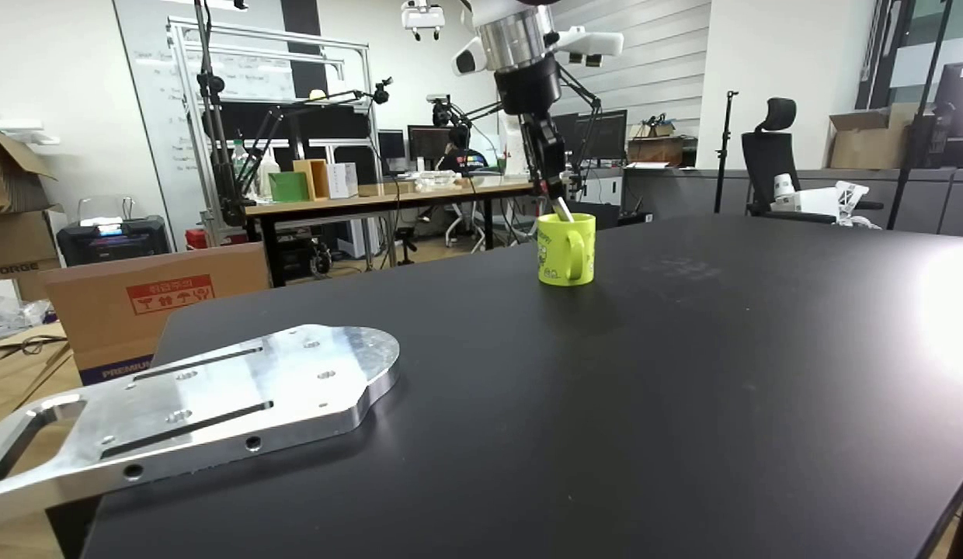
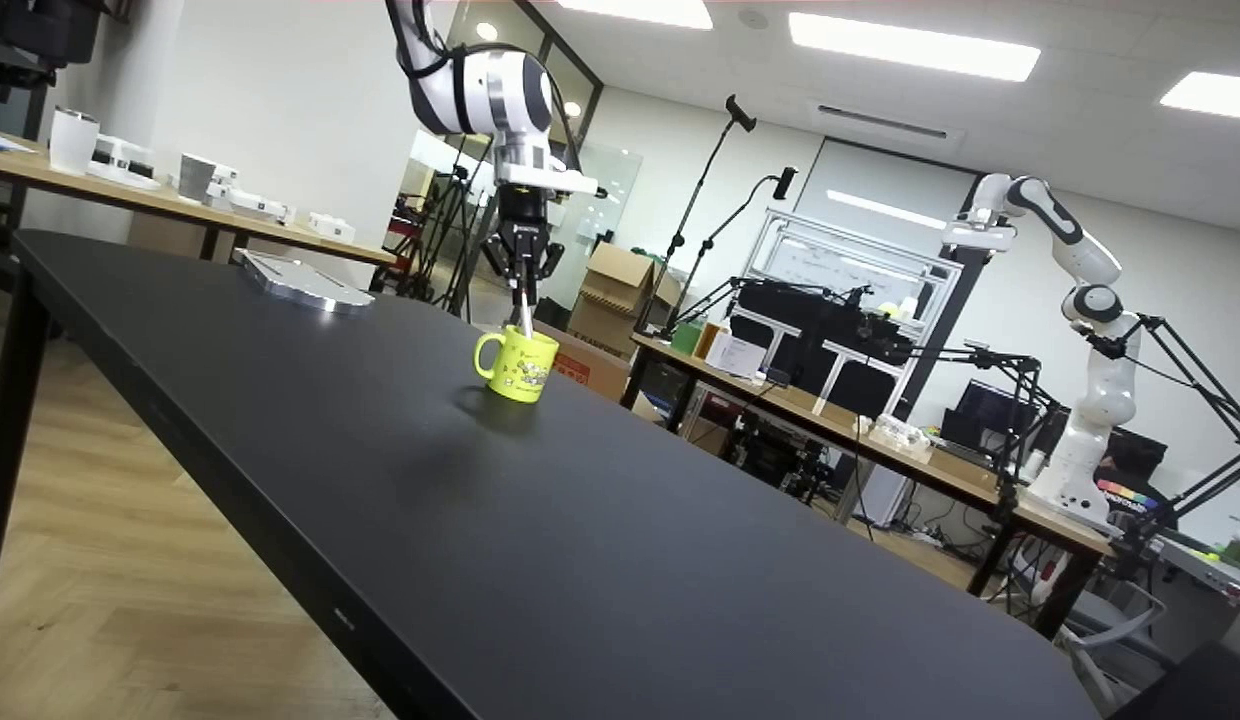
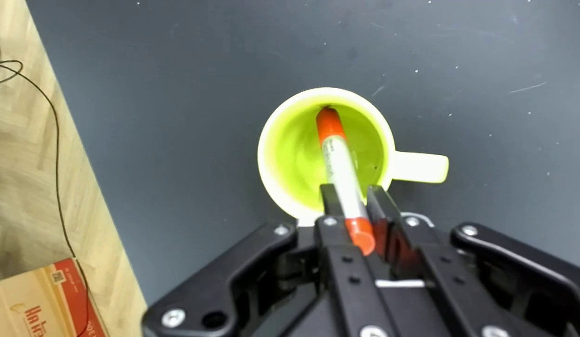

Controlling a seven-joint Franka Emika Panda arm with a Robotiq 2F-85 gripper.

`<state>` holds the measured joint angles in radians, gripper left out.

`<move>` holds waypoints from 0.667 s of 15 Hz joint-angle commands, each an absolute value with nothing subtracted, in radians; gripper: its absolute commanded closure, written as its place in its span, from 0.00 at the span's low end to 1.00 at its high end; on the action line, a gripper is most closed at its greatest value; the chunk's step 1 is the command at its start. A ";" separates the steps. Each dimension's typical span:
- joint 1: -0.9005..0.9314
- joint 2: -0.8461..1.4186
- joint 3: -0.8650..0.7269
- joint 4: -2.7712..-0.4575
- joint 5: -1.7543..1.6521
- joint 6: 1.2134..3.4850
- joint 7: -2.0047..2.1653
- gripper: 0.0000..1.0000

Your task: Put the marker on the table

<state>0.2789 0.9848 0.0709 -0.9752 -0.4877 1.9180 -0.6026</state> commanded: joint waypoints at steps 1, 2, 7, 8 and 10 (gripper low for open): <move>0.271 0.923 0.071 -0.943 -0.465 1.851 -0.586 0.95; 0.269 0.904 0.070 -0.942 -0.462 1.850 -0.580 0.95; 0.258 0.771 0.059 -0.972 -0.464 1.815 -0.553 0.95; 0.256 0.752 0.052 -0.977 -0.472 1.787 -0.556 0.95; 0.248 0.725 0.037 -0.983 -0.478 1.715 -0.561 0.95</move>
<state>0.2543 0.7807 0.0594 -0.9442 -0.4703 1.7890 -0.5876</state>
